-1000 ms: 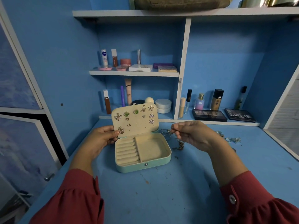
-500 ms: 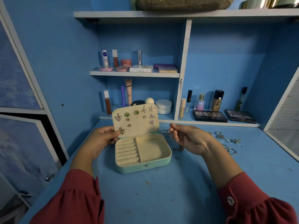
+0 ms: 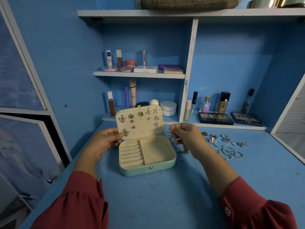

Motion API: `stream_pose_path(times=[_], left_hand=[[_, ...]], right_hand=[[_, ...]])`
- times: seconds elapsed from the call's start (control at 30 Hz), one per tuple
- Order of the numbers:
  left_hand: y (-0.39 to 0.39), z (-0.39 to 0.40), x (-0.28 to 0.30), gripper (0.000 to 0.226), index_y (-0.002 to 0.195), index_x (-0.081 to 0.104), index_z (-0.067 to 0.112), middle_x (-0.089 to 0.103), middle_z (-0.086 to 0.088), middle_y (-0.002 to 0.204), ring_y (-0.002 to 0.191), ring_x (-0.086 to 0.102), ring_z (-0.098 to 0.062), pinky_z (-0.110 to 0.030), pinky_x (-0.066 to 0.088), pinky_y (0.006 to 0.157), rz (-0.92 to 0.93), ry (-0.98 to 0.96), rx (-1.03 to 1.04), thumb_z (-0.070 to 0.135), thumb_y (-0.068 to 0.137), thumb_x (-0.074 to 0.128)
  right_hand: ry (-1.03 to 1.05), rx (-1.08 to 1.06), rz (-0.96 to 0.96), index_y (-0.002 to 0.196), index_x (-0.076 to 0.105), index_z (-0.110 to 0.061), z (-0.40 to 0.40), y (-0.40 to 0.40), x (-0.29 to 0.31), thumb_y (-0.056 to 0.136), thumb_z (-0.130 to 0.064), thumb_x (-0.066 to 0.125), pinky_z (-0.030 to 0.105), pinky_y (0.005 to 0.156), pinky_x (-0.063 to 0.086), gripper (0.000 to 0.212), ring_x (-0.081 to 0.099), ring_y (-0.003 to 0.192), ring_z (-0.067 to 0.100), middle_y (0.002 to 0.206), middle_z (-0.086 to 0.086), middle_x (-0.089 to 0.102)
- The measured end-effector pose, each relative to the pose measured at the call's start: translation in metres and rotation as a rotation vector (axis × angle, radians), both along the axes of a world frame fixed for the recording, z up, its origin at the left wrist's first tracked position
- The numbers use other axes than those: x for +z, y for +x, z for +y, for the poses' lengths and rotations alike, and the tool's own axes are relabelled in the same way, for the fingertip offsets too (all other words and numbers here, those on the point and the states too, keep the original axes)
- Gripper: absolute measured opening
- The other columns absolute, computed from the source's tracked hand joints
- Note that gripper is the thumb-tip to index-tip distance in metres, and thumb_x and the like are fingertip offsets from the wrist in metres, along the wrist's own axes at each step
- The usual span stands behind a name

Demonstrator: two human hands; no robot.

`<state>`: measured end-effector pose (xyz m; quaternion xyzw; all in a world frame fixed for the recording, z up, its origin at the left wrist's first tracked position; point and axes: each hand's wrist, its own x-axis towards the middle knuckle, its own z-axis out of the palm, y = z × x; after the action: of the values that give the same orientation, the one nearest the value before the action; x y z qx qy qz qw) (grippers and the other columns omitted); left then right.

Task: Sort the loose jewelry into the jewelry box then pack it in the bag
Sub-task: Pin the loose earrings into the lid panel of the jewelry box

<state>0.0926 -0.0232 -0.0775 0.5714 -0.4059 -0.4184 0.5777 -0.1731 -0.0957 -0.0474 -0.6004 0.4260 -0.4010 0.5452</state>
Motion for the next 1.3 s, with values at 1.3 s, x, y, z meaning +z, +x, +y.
stream_pose_path(times=[1.3], left_hand=[[0.003,0.001,-0.001,0.019,0.102,0.07,0.009,0.071,-0.011,0.089,0.069,0.057,-0.014,-0.023,0.049,0.067,-0.021,0.012,-0.016,0.001,0.087,0.061]], right_hand=[[-0.774,-0.248,0.814,0.109,0.068,-0.017,-0.003,0.067,-0.006,0.096,-0.034,0.049,0.034,0.08,0.035,0.028,0.049,0.1,0.024,0.104,0.005,0.062]])
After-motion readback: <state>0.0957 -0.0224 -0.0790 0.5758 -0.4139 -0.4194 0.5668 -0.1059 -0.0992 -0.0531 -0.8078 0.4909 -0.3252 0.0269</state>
